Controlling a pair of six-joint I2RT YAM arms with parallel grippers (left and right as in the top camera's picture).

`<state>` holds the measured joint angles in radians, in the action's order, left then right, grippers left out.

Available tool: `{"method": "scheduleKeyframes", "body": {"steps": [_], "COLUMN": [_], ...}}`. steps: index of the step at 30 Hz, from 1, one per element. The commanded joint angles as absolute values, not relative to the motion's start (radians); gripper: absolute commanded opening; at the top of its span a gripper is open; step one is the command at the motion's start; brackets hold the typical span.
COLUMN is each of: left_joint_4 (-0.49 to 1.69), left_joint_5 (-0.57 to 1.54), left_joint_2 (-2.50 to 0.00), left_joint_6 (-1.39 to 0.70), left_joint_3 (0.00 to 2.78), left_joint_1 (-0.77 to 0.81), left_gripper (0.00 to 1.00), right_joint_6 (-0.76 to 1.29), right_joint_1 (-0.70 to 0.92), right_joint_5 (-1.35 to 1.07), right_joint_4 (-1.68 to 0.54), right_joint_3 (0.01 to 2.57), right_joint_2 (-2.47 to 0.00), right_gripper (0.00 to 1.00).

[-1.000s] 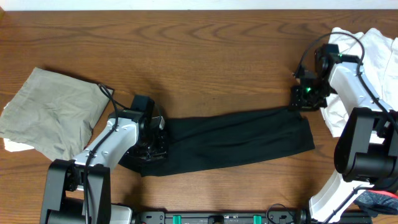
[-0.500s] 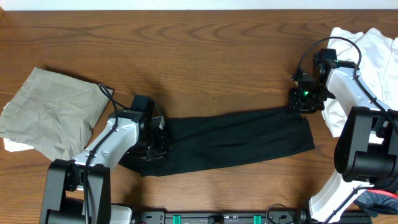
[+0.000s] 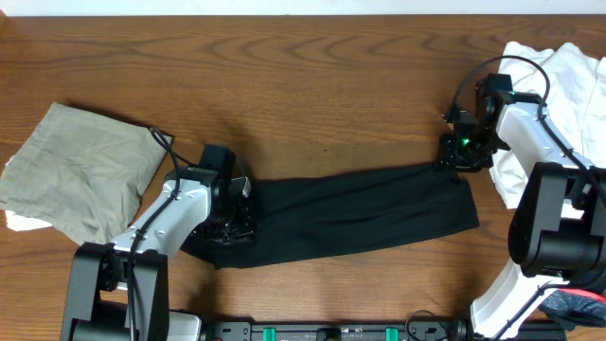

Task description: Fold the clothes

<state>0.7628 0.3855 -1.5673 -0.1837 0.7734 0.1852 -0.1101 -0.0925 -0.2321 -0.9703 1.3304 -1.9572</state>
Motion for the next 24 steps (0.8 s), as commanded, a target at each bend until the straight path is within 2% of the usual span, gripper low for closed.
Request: {"method": "scheduleKeyframes", "body": {"steps": [1, 9, 16, 24], "left_joint_4": [0.768, 0.769, 0.769, 0.769], "left_joint_5": [0.373, 0.373, 0.373, 0.373], "left_joint_2": [-1.575, -1.575, -1.575, -1.575], "left_joint_6": [-0.186, -0.186, -0.186, -0.186], "left_joint_3": [0.767, 0.767, 0.767, 0.767], "left_joint_1": [0.182, 0.182, 0.182, 0.182], "left_gripper": [0.15, 0.15, 0.15, 0.15], "right_joint_6": [-0.102, -0.102, -0.098, -0.098], "right_joint_1": [-0.072, -0.061, -0.063, -0.067], "right_joint_5": [-0.244, -0.239, -0.228, -0.205], "right_joint_4": [-0.964, -0.958, -0.947, -0.945], "right_joint_3": [1.325, 1.325, 1.325, 1.325], "right_joint_2": [-1.985, -1.986, -1.986, -1.987], "right_gripper": [0.28, 0.29, 0.36, 0.37]}}
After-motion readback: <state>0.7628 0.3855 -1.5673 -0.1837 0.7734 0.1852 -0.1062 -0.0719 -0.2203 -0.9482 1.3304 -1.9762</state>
